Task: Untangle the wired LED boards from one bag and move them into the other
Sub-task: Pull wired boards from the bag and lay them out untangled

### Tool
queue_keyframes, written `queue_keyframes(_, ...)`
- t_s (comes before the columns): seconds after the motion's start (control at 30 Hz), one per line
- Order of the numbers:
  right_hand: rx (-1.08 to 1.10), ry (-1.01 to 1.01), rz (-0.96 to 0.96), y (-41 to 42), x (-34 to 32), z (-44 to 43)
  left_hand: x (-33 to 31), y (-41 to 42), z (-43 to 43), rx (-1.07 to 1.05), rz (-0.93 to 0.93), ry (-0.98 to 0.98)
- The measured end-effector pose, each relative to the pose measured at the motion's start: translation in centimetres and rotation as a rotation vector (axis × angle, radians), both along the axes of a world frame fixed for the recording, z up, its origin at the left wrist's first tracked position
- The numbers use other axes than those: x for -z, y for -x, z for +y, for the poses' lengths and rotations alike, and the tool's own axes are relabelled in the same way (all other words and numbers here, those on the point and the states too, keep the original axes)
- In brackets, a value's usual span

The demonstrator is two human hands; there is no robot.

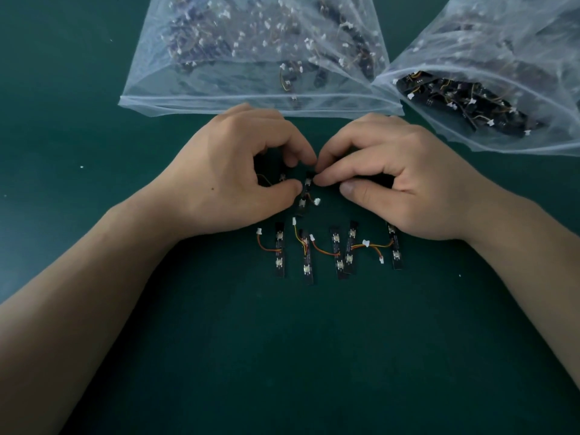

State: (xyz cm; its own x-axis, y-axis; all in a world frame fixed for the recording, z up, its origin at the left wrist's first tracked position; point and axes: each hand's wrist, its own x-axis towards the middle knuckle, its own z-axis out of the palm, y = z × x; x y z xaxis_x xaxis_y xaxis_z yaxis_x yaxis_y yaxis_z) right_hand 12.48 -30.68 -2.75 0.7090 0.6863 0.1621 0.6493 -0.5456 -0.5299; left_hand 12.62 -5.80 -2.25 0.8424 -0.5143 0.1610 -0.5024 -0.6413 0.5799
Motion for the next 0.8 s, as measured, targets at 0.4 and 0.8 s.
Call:
queue_keyframes(0.4, -0.026, 0.002, -0.003, 0.04, -0.02, -0.03, 0.27, -0.15, 0.09, -0.01, -0.013, 0.022)
queue_keyframes(0.8, -0.01, 0.022, 0.004, 0.1, -0.17, 0.18, 0.61, -0.2, -0.12, -0.045, -0.03, 0.023)
